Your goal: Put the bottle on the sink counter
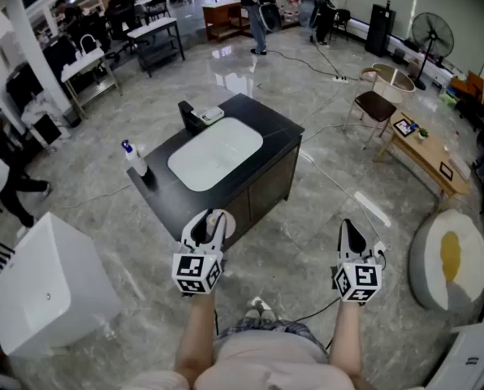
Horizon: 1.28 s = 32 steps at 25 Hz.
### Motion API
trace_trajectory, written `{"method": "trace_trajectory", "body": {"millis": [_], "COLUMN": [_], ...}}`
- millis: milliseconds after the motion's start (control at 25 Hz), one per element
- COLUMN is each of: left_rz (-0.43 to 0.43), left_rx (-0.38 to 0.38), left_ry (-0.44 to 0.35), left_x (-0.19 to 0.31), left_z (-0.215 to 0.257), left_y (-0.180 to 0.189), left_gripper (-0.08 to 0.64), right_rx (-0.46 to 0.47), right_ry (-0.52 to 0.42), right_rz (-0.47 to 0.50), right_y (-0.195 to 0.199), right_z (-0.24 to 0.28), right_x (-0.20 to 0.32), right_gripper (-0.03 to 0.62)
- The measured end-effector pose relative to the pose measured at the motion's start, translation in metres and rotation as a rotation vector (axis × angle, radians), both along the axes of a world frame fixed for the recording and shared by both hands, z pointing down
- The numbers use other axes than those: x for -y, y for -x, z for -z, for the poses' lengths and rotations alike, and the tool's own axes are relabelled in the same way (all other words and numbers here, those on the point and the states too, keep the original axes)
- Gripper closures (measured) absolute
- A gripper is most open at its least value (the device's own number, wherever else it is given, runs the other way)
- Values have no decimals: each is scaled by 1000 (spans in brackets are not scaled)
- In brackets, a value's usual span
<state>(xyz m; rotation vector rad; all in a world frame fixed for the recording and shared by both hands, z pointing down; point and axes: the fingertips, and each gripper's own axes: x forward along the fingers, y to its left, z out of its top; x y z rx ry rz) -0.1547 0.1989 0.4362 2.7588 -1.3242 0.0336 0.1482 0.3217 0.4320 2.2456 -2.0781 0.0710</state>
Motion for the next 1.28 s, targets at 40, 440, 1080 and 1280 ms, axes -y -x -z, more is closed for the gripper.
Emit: {"method": "trace_trajectory", "body": {"millis": [40, 440, 1080, 1280], "left_rz": [1, 3, -7, -19], "left_rx": [-1, -5, -14, -15], "left_ry": [0, -1, 7, 14], "left_x": [-1, 0, 1, 7], "left_z": [-1, -1, -2, -7], "left_y": [1, 4, 12, 13], "left_gripper": [419, 419, 419, 419], "right_rx": [-2, 2, 35, 40], "right_ry": [-1, -16, -38, -33], "right_rz": [2, 12, -13, -29], "right_y": [1, 9, 13, 15], "right_z": [0, 0, 0, -3], "right_x": [0, 1, 0, 2], "right_gripper": [578, 578, 577, 577]}}
